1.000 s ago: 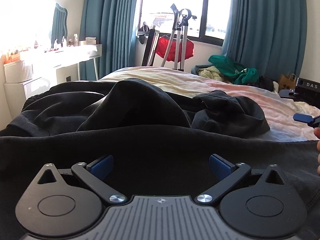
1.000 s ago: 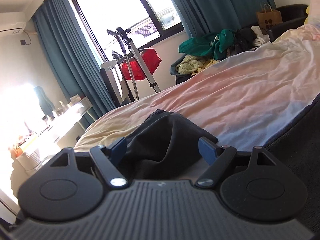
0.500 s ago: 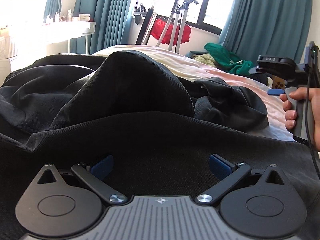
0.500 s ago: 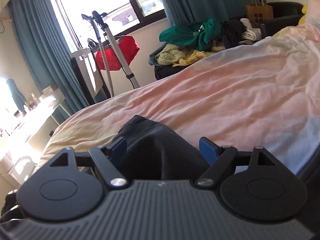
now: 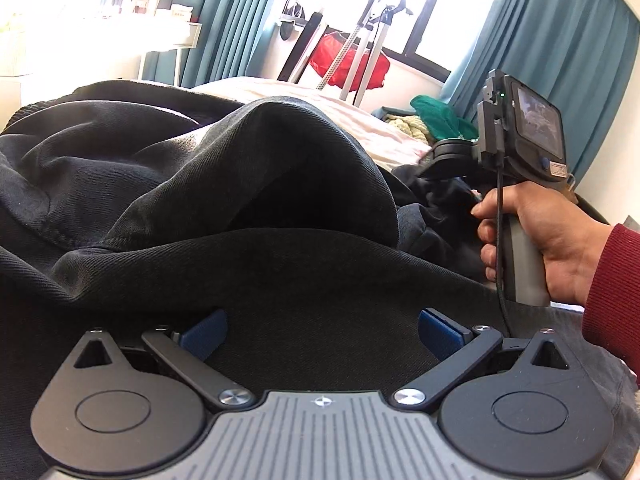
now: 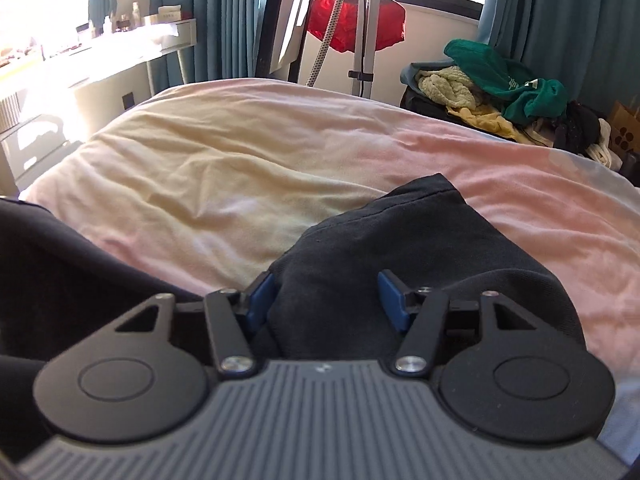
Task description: Fold clothes
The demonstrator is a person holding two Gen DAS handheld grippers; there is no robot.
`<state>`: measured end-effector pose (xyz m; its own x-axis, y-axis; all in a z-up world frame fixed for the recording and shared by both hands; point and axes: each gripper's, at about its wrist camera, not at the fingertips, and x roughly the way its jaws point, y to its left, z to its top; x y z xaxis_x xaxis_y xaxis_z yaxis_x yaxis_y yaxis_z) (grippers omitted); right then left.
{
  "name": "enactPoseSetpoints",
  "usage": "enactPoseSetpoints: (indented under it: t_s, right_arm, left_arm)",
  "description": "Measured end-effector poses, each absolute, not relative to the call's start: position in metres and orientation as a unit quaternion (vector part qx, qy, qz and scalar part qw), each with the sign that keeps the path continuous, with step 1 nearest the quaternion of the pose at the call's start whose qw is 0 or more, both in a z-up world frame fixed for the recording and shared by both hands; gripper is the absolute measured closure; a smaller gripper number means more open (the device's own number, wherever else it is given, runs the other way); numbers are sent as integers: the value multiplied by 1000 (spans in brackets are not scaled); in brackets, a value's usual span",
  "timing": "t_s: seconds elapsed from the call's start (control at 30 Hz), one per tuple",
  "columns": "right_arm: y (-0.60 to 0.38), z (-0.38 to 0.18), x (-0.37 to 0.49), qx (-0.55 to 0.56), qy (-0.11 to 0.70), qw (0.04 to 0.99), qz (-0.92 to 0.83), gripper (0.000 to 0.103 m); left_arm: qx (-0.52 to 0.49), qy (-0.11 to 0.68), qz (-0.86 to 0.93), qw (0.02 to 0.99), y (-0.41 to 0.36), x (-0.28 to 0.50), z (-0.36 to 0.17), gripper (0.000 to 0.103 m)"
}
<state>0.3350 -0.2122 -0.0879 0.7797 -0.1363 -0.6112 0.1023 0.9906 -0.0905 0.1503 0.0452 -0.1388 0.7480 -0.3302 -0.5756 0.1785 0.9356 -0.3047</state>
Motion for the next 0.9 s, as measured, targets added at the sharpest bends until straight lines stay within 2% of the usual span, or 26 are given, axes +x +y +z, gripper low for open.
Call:
enactPoseSetpoints:
  t_s: [0.17,0.33,0.63,0.83,0.9]
  right_arm:
    - [-256,-43,305,27,290,949,-117,92]
    - [-344,-20,235,149,251,942,-167,92]
    - [-475,-111,102,395,287,850,-196,91]
    - [-507,-140,66,561,215,785,-149,85]
    - [-513,-145,61,603,192,760,-148,76]
  left_arm:
    - [-133,322,-141,927,52,150,-137,0]
    - [-119,315,-139,931,51,146,-135,0]
    - [-117,320,-122,932,50,137,-136,0]
    - [-121,324,-110,932,51,131,-136,0]
    - [-123,325,-105,932,52,128,-135,0]
